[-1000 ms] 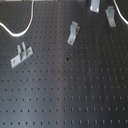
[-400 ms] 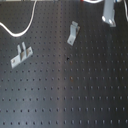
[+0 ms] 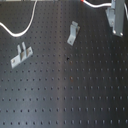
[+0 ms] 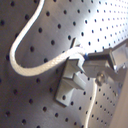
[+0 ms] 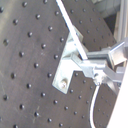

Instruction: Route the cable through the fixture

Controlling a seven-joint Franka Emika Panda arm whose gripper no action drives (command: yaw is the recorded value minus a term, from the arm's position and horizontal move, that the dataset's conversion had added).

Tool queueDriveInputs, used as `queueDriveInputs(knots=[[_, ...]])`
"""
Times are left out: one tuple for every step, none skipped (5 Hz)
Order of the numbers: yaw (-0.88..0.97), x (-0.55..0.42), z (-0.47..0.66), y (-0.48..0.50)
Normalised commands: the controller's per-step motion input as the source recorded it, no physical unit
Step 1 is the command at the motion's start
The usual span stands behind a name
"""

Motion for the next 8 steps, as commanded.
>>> queueDriveInputs(knots=[[-0.44, -0.169, 0.14, 0.047], [-0.41, -0.222, 0.17, 0.039], [-0.38, -0.249, 0.19, 0.019], [-0.01, -0.084, 0.12, 0.101], [0.09, -0.001, 0.16, 0.026], [0.24, 0.001, 0.17, 0.005], [0.39, 0.021, 0.12, 0.002], [0.35, -0.007, 0.13, -0.098]])
